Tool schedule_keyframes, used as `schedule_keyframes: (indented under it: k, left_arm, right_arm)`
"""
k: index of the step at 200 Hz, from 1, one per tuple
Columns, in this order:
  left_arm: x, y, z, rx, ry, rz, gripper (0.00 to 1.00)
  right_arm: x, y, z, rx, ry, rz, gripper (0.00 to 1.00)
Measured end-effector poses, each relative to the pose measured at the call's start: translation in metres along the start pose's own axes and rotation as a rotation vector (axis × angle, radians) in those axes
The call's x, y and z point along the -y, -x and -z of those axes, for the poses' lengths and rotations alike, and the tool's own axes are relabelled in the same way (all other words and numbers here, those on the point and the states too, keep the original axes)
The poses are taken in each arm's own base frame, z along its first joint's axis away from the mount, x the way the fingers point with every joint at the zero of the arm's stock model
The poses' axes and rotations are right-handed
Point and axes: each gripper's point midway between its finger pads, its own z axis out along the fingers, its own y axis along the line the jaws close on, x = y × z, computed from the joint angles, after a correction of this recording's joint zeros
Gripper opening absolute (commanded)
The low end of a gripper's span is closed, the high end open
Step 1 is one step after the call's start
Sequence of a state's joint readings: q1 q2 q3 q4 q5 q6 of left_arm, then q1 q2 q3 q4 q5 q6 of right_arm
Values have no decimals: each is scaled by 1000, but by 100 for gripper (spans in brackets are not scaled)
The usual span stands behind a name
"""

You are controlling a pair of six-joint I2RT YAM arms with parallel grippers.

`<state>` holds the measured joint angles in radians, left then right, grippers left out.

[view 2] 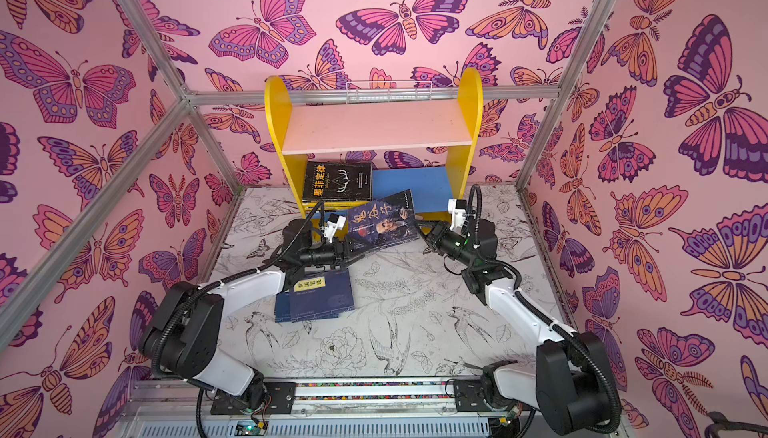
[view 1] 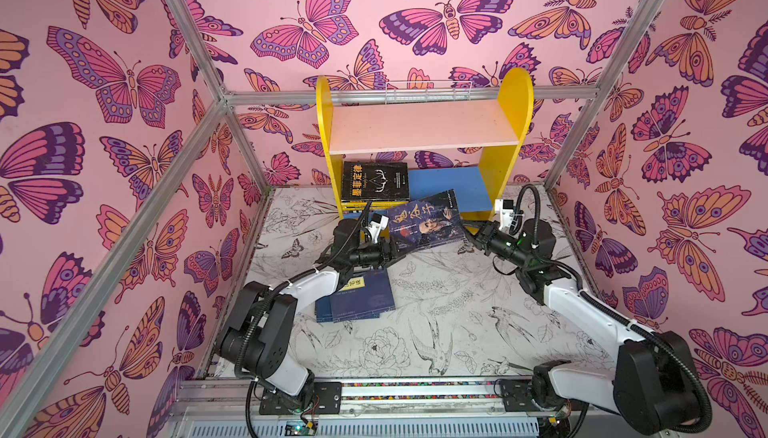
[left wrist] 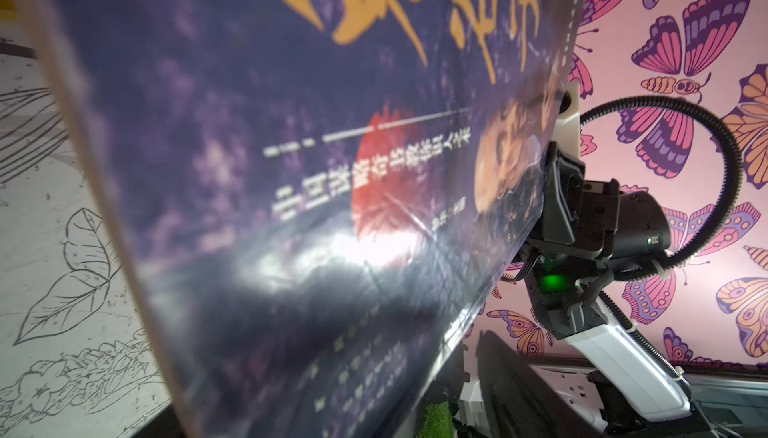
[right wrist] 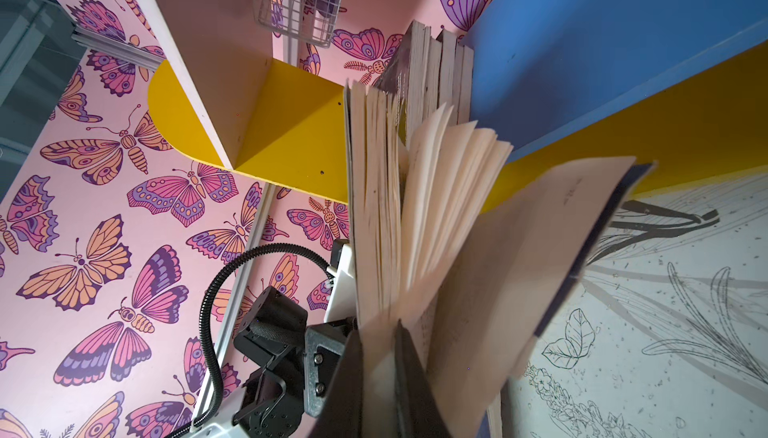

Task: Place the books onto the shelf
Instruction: 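Grasp the upright purple book with the right gripper while left steadies it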

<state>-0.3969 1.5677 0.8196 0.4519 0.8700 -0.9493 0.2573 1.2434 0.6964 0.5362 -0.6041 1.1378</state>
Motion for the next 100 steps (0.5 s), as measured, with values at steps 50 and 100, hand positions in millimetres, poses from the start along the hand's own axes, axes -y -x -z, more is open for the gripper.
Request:
schedule_keyframes:
  k: [50,100]
  left_arm:
    - [3,8,13,52,15,-5,21]
    - [38,10,37,117,2,-133,0]
  right_arm:
    - [15,-6,1,-15,-44,-3,0]
    - [36,-18,4,-62,-119,6,7]
